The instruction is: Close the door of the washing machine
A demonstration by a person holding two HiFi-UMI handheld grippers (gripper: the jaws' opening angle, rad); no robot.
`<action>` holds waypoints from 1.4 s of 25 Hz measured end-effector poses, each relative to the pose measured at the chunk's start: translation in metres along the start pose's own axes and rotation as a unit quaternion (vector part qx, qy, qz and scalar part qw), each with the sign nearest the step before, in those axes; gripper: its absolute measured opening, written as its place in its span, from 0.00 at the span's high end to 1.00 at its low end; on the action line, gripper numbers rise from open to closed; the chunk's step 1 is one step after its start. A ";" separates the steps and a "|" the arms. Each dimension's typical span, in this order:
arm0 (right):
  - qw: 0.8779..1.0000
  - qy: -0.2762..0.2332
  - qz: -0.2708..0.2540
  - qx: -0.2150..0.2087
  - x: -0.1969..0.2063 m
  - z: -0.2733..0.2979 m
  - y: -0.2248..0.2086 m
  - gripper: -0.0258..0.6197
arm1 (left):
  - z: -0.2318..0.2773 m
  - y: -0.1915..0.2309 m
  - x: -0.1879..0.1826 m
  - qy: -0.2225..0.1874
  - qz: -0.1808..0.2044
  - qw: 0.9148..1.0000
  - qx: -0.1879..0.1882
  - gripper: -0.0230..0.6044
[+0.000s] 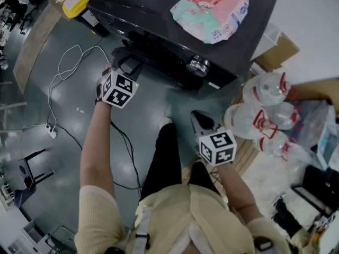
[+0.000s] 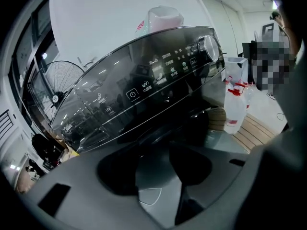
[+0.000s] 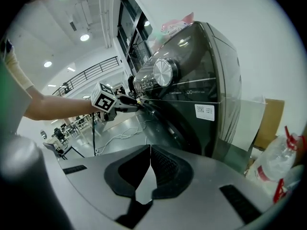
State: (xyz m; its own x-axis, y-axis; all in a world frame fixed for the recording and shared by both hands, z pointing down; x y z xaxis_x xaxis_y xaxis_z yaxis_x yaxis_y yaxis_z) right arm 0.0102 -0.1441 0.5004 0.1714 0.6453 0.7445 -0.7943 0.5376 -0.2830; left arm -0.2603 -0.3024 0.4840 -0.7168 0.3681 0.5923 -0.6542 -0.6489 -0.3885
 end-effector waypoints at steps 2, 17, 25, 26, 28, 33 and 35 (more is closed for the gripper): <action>1.000 0.000 0.003 0.004 0.002 -0.002 -0.003 0.95 | 0.003 0.001 -0.002 -0.003 -0.002 1.000 -0.005 0.66; 1.000 -0.004 0.006 0.017 0.007 -0.011 -0.008 0.95 | 0.011 0.003 -0.007 -0.010 -0.030 0.999 -0.027 0.68; 1.000 -0.012 0.005 0.023 0.004 -0.018 -0.010 0.95 | 0.010 -0.003 -0.004 -0.007 -0.067 0.997 -0.036 0.71; 1.000 -0.012 0.005 0.024 0.004 -0.019 -0.011 0.95 | 0.010 -0.006 -0.004 -0.004 -0.066 0.997 -0.032 0.71; 1.000 -0.014 0.006 0.028 0.005 -0.022 -0.012 0.95 | 0.009 -0.010 -0.003 0.001 -0.061 0.998 -0.031 0.71; 0.999 -0.018 0.010 0.028 0.010 -0.028 -0.010 0.95 | -0.005 -0.013 -0.003 -0.015 -0.083 0.996 -0.042 0.71; 0.999 -0.019 0.008 0.027 0.011 -0.030 -0.010 0.95 | -0.013 -0.015 -0.007 -0.022 -0.084 0.995 -0.047 0.71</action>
State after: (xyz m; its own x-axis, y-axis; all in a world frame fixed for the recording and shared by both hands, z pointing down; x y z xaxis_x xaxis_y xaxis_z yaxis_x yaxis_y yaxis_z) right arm 0.0378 -0.1261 0.4937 0.1372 0.6319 0.7628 -0.8268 0.4971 -0.2631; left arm -0.2482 -0.2869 0.4767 -0.5861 0.4349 0.6837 -0.7846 -0.5153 -0.3448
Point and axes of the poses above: the fingertips, and each gripper's own axes: z forward along the fingers, y to its left, x out of its underside, the point moved 5 cm from there along -z, backward along the fingers, and after that the axes turned 3 degrees about x, right-handed, at the moved point
